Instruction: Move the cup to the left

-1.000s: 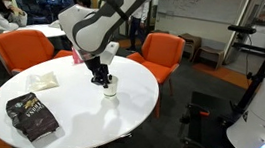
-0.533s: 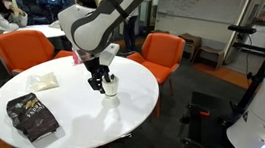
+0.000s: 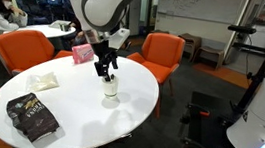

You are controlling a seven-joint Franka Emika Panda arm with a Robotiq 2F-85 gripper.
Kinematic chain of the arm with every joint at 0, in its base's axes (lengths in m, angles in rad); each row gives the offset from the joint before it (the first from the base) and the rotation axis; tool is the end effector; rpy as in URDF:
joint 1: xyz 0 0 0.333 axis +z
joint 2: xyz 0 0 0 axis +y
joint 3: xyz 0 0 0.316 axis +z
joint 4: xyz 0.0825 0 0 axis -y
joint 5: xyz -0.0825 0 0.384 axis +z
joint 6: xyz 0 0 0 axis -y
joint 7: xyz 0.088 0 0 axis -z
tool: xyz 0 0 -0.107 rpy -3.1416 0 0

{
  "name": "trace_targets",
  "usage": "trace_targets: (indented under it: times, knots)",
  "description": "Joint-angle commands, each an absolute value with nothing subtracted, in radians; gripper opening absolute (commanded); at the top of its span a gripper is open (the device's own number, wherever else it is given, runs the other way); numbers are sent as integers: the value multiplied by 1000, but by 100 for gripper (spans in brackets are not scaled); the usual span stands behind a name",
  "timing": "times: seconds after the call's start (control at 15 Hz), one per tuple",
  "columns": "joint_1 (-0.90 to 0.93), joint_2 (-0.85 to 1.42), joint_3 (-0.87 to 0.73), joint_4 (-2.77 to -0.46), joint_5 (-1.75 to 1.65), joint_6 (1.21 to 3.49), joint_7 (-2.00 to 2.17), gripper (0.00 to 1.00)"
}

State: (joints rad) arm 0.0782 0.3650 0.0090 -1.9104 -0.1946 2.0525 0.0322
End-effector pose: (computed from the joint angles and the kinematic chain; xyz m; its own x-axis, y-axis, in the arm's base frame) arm 0.5973 0.0415 0.2898 0.9644 0.1426 -0.2227 0.1787 -0.9722 0.1514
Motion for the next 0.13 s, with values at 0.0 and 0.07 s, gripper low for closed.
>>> trace_targets:
  times: [0.0,0.07]
  knots:
    - [59,223,13,-2025,-156,2031,48,100]
    - [58,187,10,-2052,-165,2035,51,100]
